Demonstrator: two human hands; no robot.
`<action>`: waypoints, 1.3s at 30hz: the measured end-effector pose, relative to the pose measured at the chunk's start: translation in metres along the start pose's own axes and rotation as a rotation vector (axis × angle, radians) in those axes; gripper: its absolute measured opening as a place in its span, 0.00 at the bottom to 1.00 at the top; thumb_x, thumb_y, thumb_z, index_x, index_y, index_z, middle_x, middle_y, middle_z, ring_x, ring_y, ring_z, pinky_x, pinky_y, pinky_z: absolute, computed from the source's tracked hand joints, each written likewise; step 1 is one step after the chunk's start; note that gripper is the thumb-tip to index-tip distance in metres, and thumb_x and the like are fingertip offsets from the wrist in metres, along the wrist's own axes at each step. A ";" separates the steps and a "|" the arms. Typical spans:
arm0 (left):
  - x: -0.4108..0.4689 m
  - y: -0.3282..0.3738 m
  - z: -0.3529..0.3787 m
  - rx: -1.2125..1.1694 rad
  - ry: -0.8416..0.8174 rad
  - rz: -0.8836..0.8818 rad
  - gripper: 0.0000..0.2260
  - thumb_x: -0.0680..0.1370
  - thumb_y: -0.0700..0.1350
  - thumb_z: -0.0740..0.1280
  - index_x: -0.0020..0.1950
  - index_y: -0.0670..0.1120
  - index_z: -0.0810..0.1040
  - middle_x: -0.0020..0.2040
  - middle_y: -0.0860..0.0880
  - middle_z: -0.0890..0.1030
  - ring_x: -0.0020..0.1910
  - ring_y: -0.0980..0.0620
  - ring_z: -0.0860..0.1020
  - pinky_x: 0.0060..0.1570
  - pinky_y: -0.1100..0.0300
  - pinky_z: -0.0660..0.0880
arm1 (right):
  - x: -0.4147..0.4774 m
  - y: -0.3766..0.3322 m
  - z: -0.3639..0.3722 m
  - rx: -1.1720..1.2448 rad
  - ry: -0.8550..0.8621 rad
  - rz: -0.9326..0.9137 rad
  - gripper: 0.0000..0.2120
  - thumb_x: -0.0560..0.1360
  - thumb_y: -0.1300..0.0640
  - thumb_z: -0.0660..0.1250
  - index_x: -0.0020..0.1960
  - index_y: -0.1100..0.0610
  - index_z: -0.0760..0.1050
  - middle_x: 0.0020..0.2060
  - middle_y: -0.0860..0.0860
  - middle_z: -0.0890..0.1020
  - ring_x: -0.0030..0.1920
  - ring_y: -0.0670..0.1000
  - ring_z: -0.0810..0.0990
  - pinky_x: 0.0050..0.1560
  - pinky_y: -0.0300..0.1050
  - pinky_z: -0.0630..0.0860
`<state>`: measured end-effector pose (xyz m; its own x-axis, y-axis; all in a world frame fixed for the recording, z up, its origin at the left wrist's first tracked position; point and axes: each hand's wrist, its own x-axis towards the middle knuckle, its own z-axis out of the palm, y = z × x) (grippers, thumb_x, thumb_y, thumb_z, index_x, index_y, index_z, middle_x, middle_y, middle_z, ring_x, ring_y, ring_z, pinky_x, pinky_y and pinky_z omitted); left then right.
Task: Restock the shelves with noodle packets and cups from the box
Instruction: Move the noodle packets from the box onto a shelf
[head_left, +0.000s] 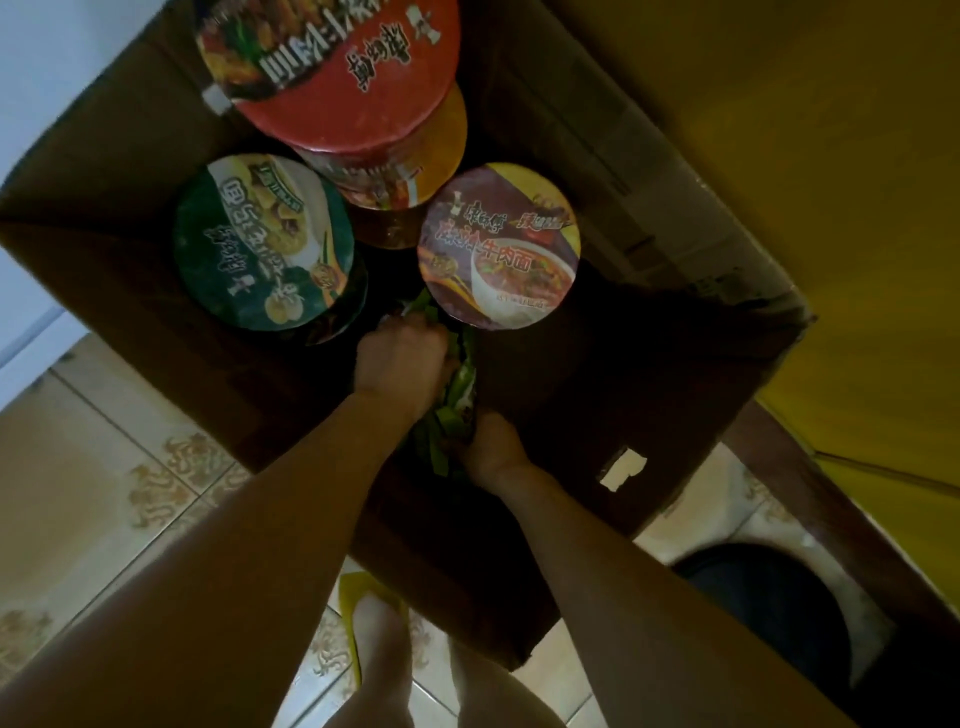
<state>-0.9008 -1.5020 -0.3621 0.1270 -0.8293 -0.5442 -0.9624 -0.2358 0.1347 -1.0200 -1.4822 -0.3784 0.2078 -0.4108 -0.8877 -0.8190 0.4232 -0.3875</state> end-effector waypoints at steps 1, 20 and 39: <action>0.002 0.003 0.002 -0.003 -0.004 -0.025 0.16 0.78 0.53 0.62 0.58 0.42 0.75 0.58 0.41 0.74 0.57 0.41 0.73 0.47 0.52 0.73 | 0.000 0.003 -0.003 0.004 0.003 0.005 0.16 0.78 0.60 0.61 0.65 0.62 0.71 0.62 0.59 0.75 0.62 0.57 0.73 0.60 0.43 0.69; -0.057 0.016 -0.040 -0.715 -0.029 -0.239 0.07 0.77 0.35 0.61 0.49 0.34 0.77 0.50 0.36 0.79 0.52 0.40 0.77 0.45 0.59 0.68 | -0.061 -0.001 -0.021 -0.120 0.149 0.036 0.15 0.78 0.66 0.58 0.64 0.63 0.67 0.61 0.61 0.75 0.63 0.60 0.72 0.58 0.45 0.71; -0.214 0.015 -0.215 -0.852 0.332 -0.340 0.03 0.77 0.38 0.63 0.45 0.38 0.74 0.35 0.48 0.72 0.37 0.49 0.70 0.28 0.60 0.58 | -0.250 -0.100 -0.090 -0.335 0.107 -0.120 0.14 0.78 0.60 0.60 0.63 0.62 0.70 0.59 0.60 0.76 0.61 0.59 0.73 0.53 0.45 0.70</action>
<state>-0.8909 -1.4368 -0.0652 0.5525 -0.7192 -0.4213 -0.3824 -0.6678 0.6386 -1.0379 -1.4951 -0.0955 0.2708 -0.5310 -0.8029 -0.9255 0.0858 -0.3689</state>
